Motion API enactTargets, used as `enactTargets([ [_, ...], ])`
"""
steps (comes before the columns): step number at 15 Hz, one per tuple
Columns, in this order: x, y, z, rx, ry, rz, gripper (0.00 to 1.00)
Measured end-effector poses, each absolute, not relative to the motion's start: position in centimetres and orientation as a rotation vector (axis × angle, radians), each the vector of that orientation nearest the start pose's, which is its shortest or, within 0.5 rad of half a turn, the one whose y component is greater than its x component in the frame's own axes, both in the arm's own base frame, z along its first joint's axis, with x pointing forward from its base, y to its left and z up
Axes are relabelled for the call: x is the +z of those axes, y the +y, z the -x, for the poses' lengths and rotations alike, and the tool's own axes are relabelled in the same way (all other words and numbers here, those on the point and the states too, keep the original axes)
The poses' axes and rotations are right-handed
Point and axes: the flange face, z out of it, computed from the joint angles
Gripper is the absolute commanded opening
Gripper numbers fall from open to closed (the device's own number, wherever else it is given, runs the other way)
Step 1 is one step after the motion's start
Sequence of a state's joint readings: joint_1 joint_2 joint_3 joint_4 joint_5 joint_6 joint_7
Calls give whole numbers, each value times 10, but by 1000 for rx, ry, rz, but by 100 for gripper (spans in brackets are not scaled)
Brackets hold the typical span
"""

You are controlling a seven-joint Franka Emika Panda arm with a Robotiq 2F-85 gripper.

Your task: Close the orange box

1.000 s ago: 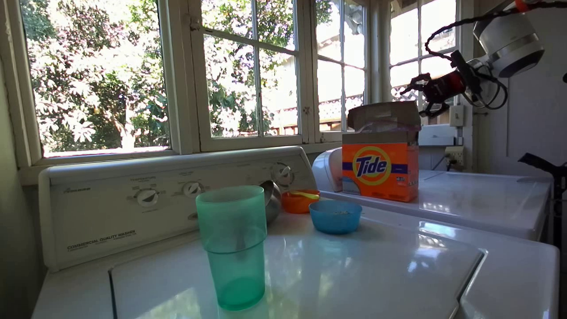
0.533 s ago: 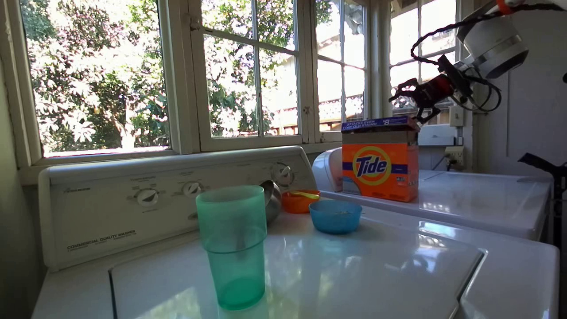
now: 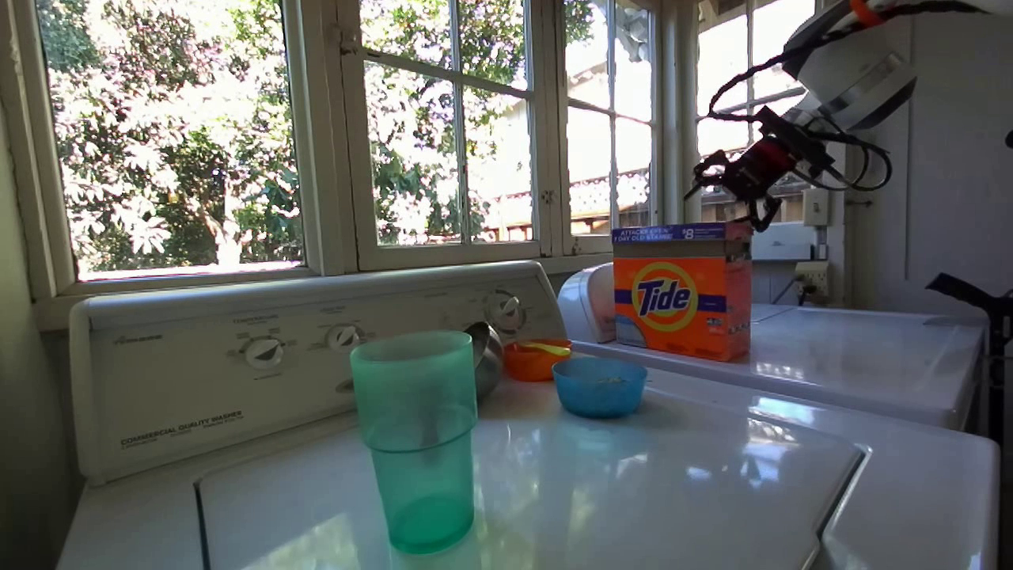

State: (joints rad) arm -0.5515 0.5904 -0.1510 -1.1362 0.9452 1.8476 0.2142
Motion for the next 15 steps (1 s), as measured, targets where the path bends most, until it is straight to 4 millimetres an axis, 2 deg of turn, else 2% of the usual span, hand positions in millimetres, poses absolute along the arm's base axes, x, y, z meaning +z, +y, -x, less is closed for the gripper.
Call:
enactTargets([
  [2, 508, -401, -628, -403, 1176, 1996, 100],
  [6, 521, -412, -616, -492, 1076, 2019, 100],
  [9, 541, -420, -601, -617, 919, 2088, 100],
  [12, 560, -418, -585, -719, 742, 2179, 100],
  [15, 565, -410, -574, -785, 557, 2285, 100],
])
